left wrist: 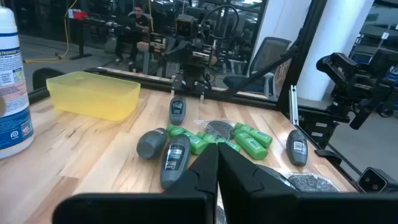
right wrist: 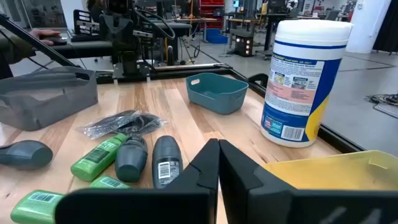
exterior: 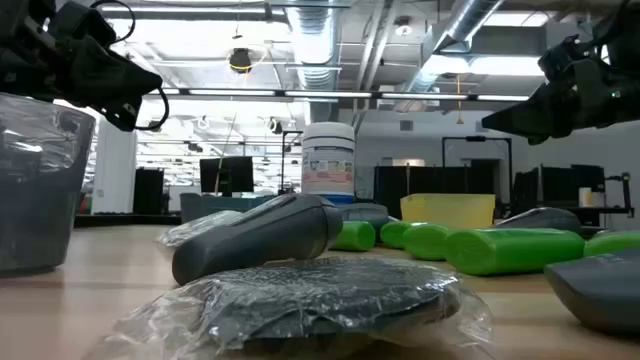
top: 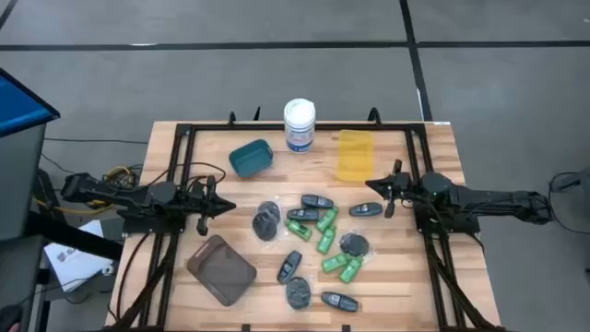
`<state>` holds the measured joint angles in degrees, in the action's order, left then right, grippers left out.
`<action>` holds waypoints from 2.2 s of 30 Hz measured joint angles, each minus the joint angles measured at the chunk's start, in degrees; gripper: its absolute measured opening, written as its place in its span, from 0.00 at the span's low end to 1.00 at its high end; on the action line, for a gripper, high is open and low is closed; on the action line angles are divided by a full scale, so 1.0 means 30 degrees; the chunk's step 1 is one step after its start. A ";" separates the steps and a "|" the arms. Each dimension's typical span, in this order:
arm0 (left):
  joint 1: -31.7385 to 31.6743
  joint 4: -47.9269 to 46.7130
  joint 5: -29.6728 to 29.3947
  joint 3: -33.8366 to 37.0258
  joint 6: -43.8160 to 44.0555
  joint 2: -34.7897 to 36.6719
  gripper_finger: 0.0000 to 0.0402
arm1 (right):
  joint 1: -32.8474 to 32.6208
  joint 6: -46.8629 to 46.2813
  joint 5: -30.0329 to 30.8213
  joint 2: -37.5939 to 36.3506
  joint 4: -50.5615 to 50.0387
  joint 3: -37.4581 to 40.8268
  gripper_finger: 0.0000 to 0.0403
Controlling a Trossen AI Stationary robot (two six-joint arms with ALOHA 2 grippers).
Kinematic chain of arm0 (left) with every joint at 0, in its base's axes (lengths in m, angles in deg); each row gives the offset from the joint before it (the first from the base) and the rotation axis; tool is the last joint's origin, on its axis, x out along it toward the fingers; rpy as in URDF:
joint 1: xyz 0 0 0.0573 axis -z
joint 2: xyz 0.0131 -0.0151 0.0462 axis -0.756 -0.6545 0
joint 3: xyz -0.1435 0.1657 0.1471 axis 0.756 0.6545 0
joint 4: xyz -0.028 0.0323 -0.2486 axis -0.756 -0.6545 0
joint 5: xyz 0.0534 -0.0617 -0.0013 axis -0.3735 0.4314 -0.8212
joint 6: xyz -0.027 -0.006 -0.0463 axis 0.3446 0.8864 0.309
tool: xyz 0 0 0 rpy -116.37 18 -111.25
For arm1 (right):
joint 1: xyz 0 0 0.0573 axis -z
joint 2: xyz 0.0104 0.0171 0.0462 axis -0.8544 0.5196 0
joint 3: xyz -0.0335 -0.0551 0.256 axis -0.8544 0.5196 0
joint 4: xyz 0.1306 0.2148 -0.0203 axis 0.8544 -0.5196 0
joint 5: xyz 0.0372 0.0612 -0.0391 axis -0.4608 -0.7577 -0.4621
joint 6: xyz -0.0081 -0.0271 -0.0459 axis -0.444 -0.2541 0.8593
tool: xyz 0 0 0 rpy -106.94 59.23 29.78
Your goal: Pick & Place Travel size toiletries
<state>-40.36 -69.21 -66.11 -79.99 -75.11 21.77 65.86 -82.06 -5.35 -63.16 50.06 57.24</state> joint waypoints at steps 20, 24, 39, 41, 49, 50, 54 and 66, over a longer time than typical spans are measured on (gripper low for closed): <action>0.0005 0.0000 -0.0002 0.0000 0.0005 -0.0007 0.00 | 0.0003 -0.0001 0.0003 0.0007 0.0001 -0.0002 0.00; 0.0001 0.0000 -0.0006 -0.0006 0.0000 -0.0001 0.00 | -0.0001 0.0000 0.0000 0.0000 -0.0001 -0.0006 0.00; 0.0004 0.0000 -0.0007 -0.0004 0.0004 -0.0004 0.00 | 0.0006 0.0007 0.0004 0.0006 0.0003 -0.0006 0.00; 0.0006 0.0000 -0.0001 -0.0007 0.0003 -0.0006 0.00 | 0.0006 0.0007 0.0002 0.0005 0.0004 0.0001 0.00; 0.0005 0.0104 -0.0005 0.0000 0.0005 -0.0007 0.00 | 0.0006 0.1690 0.0000 -0.0001 0.1117 -0.0007 0.00; 0.0002 0.0268 0.0000 0.0000 0.0003 -0.0007 0.00 | 0.0006 0.1682 0.0000 -0.0001 0.1113 -0.0007 0.00; 0.0007 0.0677 -0.0001 0.0000 0.0000 -0.0007 0.00 | 0.0006 0.1675 0.0000 -0.0001 0.1104 -0.0007 0.00; 0.0000 0.5018 0.0000 -0.0007 -0.0011 0.0000 0.00 | 0.0006 0.1049 0.0000 -0.0008 0.1337 -0.0111 0.00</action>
<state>-40.36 -54.15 -66.11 -80.01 -75.14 21.77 65.88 -78.91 -5.35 -63.18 54.07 56.91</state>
